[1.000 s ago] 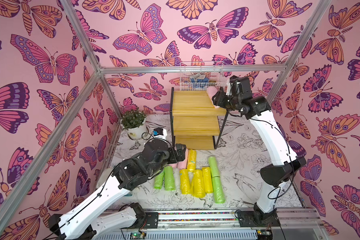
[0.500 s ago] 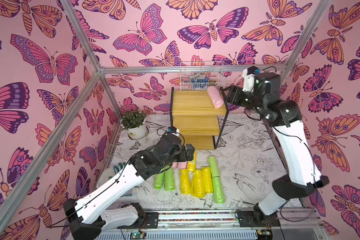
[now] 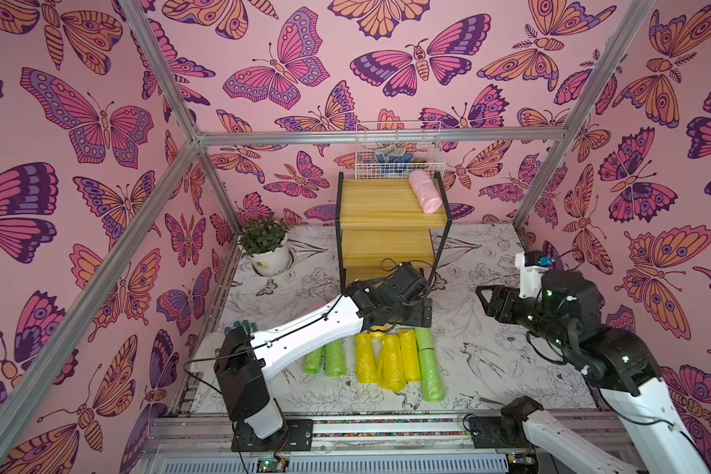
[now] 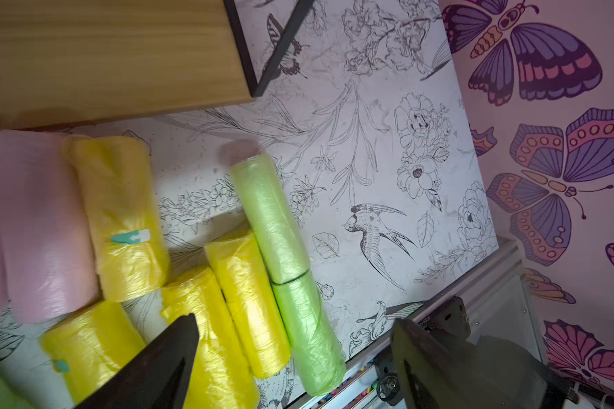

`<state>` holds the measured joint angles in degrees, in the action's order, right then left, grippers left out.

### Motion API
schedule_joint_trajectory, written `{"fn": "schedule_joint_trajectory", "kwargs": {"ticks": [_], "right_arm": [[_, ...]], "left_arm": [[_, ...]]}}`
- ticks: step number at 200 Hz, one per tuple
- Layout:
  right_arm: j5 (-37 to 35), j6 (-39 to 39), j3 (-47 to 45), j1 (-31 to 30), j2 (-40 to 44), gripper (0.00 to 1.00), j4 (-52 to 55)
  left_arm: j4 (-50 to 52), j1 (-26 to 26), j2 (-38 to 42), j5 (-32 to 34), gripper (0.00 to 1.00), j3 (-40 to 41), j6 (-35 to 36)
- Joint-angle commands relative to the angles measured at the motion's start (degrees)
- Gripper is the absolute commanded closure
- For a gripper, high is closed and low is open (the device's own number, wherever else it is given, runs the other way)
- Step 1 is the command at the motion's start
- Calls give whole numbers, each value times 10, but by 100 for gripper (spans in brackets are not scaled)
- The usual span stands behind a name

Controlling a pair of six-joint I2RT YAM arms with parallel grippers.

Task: Sort the rolls of trash bags by color and place them on the shelf
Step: Pick up the roll of trash bags from the center of the board.

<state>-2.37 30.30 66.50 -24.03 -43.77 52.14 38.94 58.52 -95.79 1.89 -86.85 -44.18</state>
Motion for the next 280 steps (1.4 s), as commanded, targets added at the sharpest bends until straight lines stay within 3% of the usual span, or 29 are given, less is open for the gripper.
{"fn": "schedule_joint_trajectory", "kwargs": {"ticks": [1,86,171,221,249,280], "right_arm": [[-11,38,-36,4,47,32,22],[25,77,-117,4,105,31,41],[41,60,-134,4,101,28,52],[52,50,-144,4,86,28,46],[54,46,-148,4,83,28,46],[54,43,-151,3,78,29,44]], "left_arm": [[12,1,-34,-8,11,-17,-25],[14,-12,-208,-4,18,-104,-6],[10,-46,-302,14,16,-148,17],[-13,-47,-346,-17,16,-177,40],[-17,-47,-356,-20,21,-177,35],[-18,-49,-363,-24,35,-163,13]]}}
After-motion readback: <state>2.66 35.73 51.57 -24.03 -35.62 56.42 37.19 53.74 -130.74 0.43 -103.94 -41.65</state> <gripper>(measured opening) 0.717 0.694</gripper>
